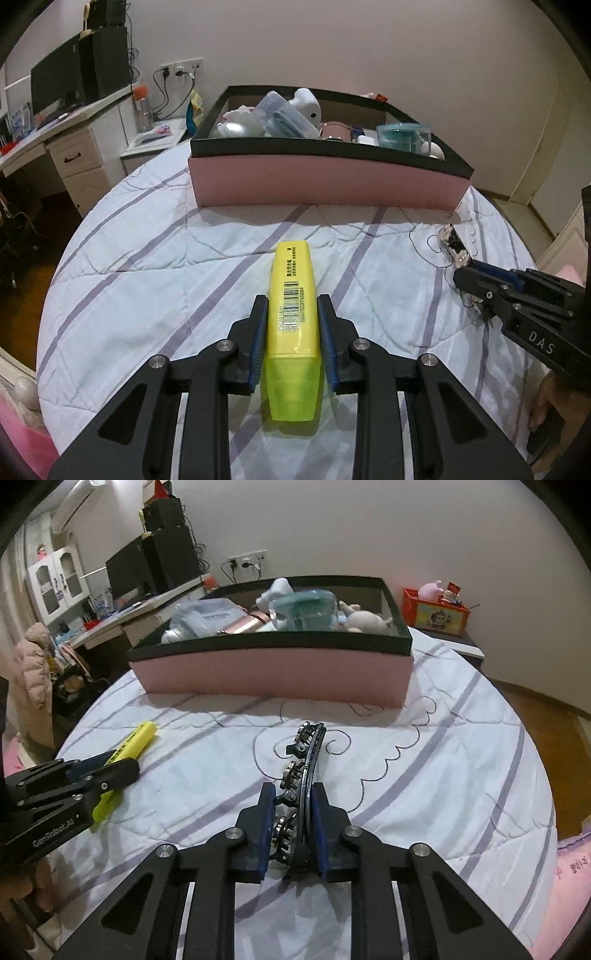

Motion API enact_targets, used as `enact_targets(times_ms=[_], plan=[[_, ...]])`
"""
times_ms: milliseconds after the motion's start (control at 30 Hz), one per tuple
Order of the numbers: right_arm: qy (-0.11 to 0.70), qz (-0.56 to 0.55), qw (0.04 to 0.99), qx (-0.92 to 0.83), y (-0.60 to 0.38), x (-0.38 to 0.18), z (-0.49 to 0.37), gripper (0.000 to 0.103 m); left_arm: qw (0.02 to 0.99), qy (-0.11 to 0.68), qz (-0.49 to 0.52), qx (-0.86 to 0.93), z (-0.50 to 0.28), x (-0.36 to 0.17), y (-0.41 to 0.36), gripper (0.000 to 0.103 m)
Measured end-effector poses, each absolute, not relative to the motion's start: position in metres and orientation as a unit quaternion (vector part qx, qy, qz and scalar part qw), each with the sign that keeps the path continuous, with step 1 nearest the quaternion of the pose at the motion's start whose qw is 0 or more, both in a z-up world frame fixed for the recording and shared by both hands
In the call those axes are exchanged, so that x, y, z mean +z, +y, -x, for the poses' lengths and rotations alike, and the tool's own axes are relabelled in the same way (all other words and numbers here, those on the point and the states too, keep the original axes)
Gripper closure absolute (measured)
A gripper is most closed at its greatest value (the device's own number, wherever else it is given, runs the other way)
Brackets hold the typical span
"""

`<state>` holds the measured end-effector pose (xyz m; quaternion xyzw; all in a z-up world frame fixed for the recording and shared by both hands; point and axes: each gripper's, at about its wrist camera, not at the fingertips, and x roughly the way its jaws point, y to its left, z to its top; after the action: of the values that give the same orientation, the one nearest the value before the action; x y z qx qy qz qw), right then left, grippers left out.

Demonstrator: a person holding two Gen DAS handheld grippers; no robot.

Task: Organize rigid objects
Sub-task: 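Carry the highlighter and hair clip over the pink box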

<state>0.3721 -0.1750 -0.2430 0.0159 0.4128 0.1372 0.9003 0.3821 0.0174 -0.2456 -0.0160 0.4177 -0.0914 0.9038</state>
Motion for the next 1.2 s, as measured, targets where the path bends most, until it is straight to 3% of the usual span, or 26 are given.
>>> enact_targets(times_ms=[800, 1200], plan=[[0.271, -0.030, 0.942, 0.193, -0.168, -0.144, -0.333, 0.084, 0.970, 0.231, -0.005, -0.071, -0.332, -0.143, 0.015, 0.077], [0.258, -0.014, 0.946, 0.194, -0.168, -0.127, -0.378, 0.084, 0.970, 0.224, -0.035, -0.085, -0.392, -0.120, -0.002, 0.077]])
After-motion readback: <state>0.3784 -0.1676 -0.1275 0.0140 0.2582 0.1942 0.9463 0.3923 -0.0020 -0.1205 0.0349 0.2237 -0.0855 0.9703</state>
